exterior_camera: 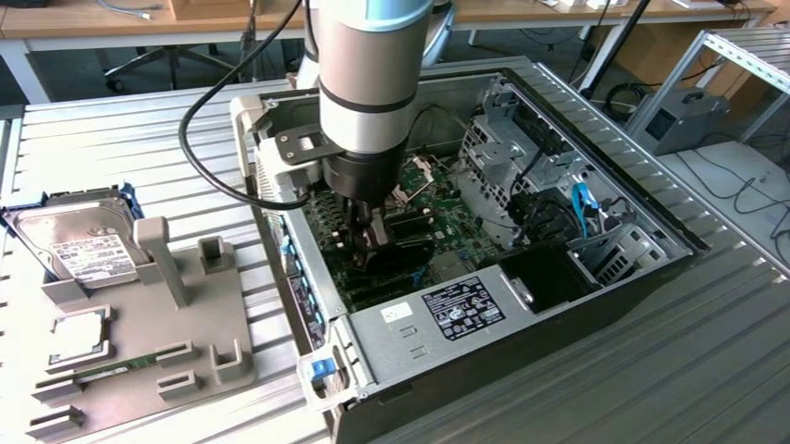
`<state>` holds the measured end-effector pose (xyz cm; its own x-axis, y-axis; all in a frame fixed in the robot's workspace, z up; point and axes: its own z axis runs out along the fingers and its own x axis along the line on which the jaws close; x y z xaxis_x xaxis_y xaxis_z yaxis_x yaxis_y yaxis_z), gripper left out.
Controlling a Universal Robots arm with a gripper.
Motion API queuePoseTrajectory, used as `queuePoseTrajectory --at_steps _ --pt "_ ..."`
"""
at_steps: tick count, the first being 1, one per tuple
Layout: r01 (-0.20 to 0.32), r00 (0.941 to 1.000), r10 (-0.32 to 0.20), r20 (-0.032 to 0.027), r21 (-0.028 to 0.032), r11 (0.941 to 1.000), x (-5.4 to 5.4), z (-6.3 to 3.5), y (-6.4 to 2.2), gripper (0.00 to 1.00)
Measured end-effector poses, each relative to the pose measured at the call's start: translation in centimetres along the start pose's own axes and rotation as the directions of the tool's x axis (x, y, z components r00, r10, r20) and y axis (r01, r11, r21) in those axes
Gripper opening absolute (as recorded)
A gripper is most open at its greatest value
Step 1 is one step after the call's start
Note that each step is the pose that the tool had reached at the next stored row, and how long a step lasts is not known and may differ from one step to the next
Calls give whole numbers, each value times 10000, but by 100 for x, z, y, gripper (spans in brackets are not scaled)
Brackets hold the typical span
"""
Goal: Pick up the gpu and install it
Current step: 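Press down on the gpu until it lock into place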
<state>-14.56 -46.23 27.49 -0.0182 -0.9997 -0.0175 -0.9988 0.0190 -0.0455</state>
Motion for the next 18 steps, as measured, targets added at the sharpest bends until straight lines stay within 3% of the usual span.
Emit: queuePoseTrajectory --at_steps 8,15,18 --pt "28 10000 -28 -14 -4 10000 -4 -314 -16 11" --pt "29 10000 -29 -13 -3 10000 -5 -330 -18 11" --pt "29 10000 -29 -13 -3 10000 -5 -331 -18 29"
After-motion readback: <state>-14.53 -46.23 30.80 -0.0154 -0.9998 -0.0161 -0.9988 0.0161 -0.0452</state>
